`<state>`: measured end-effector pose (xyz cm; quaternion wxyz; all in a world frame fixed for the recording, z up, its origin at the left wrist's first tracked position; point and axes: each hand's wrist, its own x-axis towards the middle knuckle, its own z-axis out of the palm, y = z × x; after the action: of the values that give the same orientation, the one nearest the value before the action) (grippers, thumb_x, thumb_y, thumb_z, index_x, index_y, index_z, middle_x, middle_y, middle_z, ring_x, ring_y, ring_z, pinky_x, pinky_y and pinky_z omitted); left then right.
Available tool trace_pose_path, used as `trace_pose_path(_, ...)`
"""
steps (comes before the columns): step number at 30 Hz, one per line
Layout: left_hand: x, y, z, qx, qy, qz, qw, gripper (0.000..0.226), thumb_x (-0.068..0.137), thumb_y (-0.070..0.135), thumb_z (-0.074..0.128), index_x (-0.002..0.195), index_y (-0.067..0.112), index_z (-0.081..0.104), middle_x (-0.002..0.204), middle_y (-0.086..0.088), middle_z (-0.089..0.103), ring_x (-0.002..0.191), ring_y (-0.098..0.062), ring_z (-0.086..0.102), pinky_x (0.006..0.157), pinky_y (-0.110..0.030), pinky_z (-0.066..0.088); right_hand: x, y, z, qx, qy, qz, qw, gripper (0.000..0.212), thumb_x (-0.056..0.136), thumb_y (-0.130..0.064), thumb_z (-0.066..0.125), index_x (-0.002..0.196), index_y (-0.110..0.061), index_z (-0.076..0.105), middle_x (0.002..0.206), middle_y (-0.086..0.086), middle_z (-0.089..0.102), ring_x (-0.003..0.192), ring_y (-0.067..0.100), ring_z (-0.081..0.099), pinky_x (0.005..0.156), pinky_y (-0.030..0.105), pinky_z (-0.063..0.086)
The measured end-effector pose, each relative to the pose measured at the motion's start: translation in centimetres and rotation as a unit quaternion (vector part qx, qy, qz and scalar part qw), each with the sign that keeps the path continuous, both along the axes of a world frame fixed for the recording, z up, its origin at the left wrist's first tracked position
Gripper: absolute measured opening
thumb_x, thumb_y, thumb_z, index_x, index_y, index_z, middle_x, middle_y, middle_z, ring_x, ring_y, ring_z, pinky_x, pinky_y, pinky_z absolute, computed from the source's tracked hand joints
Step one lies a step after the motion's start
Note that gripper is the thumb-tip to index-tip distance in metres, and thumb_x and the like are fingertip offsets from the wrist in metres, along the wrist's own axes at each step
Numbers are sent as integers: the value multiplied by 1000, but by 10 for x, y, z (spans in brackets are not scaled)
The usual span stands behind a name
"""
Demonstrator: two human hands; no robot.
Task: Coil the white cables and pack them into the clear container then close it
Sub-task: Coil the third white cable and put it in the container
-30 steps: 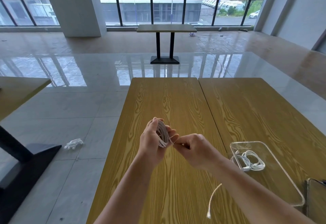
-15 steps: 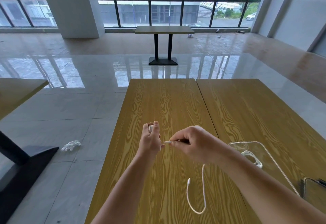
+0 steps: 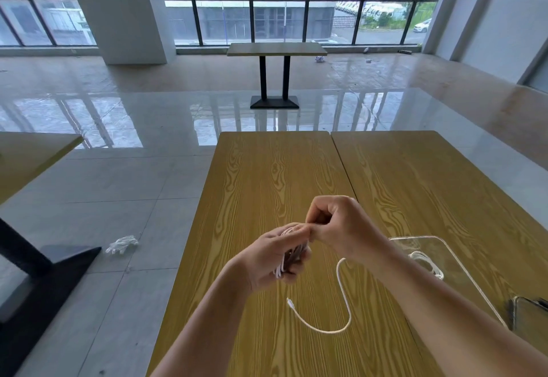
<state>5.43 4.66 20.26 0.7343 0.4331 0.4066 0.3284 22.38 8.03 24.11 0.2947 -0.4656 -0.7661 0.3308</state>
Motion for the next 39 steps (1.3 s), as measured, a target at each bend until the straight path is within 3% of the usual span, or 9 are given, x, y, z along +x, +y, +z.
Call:
trace_pose_path(3, -9, -1, 0, -14, -27, -55, 998, 14, 92, 29, 56, 96, 15, 53, 73, -4, 51, 56, -12, 39, 43, -21, 33, 2, 1, 5, -36, 7, 61, 997, 10, 83, -20, 80, 74, -17, 75, 64, -7, 71, 57, 7, 63, 55, 23, 52)
trace_pose_path(6, -15, -1, -2, -25, -71, -50, 996, 19, 96, 36, 49, 90, 19, 54, 70, -3, 44, 54, -12, 34, 41, -19, 31, 10, 7, 4, -63, 20, 66, 996, 11, 90, -18, 72, 84, -24, 79, 74, -3, 75, 63, 21, 66, 59, 32, 54)
trace_pose_path(9, -18, 1, -4, -36, -128, 43, 990, 23, 94, 39, 53, 87, 17, 57, 70, -5, 49, 53, -13, 41, 41, -20, 36, 21, 16, -3, -41, 0, -13, 999, 18, 93, -17, 68, 83, -28, 77, 65, -5, 68, 51, -1, 54, 52, 19, 44)
trace_pose_path(12, -18, 6, -5, -36, -144, 188, 971, 25, 94, 37, 50, 91, 13, 56, 73, -10, 56, 55, -17, 50, 44, -24, 43, 25, 19, -12, -19, -24, -77, 997, 18, 95, -18, 64, 83, -25, 75, 58, -9, 59, 45, -4, 49, 47, 12, 38)
trace_pose_path(17, -5, 16, -4, -27, -126, 332, 935, 32, 105, 31, 41, 111, 3, 56, 105, -25, 71, 88, -33, 71, 74, -42, 60, 10, 2, -25, -32, -110, -19, 993, 15, 97, -20, 61, 89, -19, 74, 69, -10, 62, 54, 0, 53, 47, 12, 42)
trace_pose_path(19, 0, 17, -3, -31, -135, 345, 928, 33, 106, 31, 40, 117, 3, 53, 104, -26, 71, 92, -36, 70, 79, -47, 60, 3, -4, -30, -45, -122, 10, 991, 17, 98, -20, 59, 88, -19, 72, 69, -11, 61, 53, -1, 55, 48, 12, 41)
trace_pose_path(25, 3, 20, -2, -82, -171, 379, 906, 26, 103, 35, 46, 99, 11, 54, 76, -10, 53, 58, -18, 50, 50, -29, 48, -10, -11, -35, -69, -130, 62, 987, 19, 98, -25, 58, 90, -17, 74, 63, -11, 58, 46, 0, 50, 47, 15, 40)
trace_pose_path(31, -15, 29, -12, -68, -65, 427, 899, 27, 103, 39, 45, 98, 13, 52, 73, -7, 49, 55, -13, 45, 48, -26, 39, -6, -16, -16, -90, -160, 126, 975, 16, 97, -25, 60, 94, -20, 75, 71, -11, 64, 57, 0, 55, 55, 17, 47)
trace_pose_path(39, -6, 30, -14, 23, 69, 292, 954, 35, 105, 41, 38, 106, 8, 50, 72, -9, 49, 52, -16, 46, 44, -26, 43, -6, -9, 4, -23, -73, 99, 992, 16, 98, -20, 60, 90, -23, 74, 64, -8, 61, 55, 2, 50, 54, 23, 45)
